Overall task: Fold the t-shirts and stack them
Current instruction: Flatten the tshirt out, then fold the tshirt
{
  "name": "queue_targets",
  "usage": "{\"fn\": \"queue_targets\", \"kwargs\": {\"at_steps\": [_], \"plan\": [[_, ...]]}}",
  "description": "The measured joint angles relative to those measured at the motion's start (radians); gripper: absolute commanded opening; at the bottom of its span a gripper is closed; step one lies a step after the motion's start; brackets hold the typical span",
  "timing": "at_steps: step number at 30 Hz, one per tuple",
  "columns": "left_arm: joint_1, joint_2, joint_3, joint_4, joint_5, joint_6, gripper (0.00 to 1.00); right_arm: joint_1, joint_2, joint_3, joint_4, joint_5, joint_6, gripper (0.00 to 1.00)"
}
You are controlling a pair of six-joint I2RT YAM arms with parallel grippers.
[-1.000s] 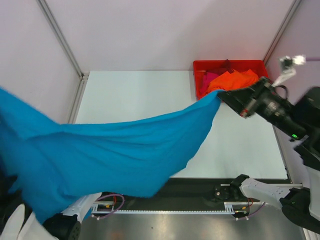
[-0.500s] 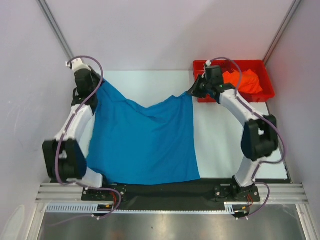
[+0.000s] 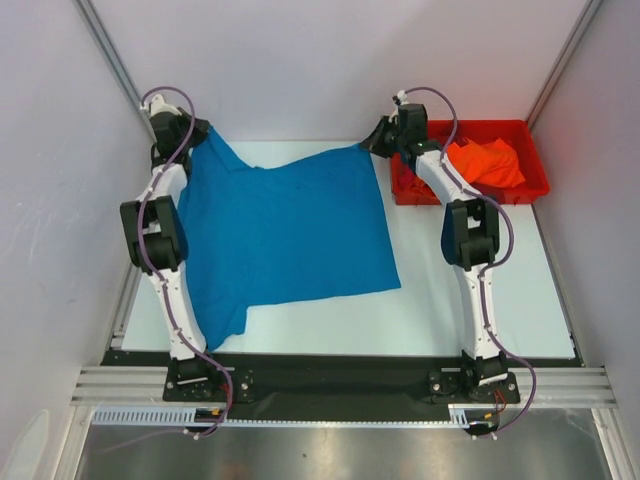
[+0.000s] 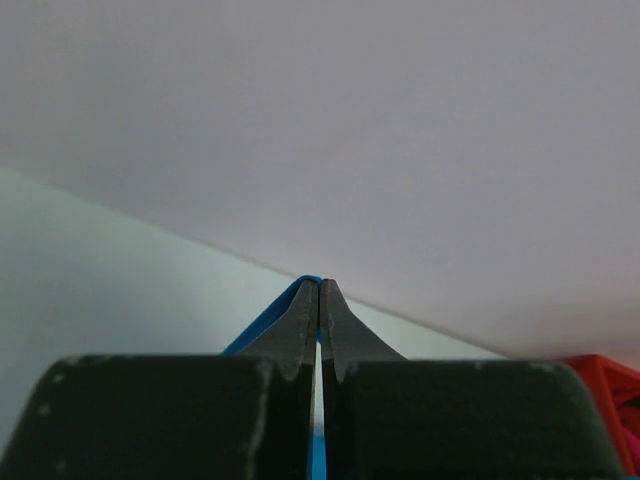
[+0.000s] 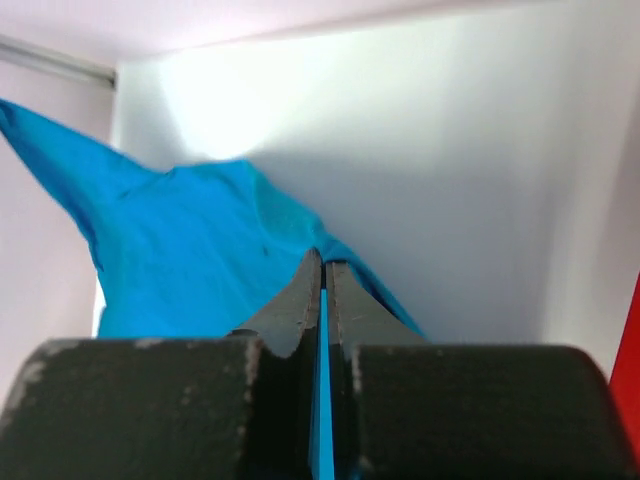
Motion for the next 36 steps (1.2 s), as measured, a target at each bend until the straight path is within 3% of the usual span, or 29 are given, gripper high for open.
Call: {"fn": "queue_targets", "kwargs": {"at_steps": [3, 9, 21, 36], "plan": [[-0.002, 0.011, 0.079, 0.003, 0.026, -0.01, 0.0, -0.018, 0.055, 0.098, 0.006, -0.022, 0.005, 0.0], [-0.002, 0.011, 0.1, -0.027, 0.042, -0.03, 0.0, -0.062, 0.118, 0.123, 0.019, -0.07, 0.047, 0.0], [0.001, -0.118, -0.102, -0.252, 0.044, -0.05, 0.0, -0.094, 0.161, 0.132, -0.051, -0.168, 0.095, 0.0], [0.097, -0.404, -0.23, -0.555, 0.056, -0.041, 0.0, -0.146, 0.137, 0.138, -0.326, -0.239, 0.021, 0.0]]}}
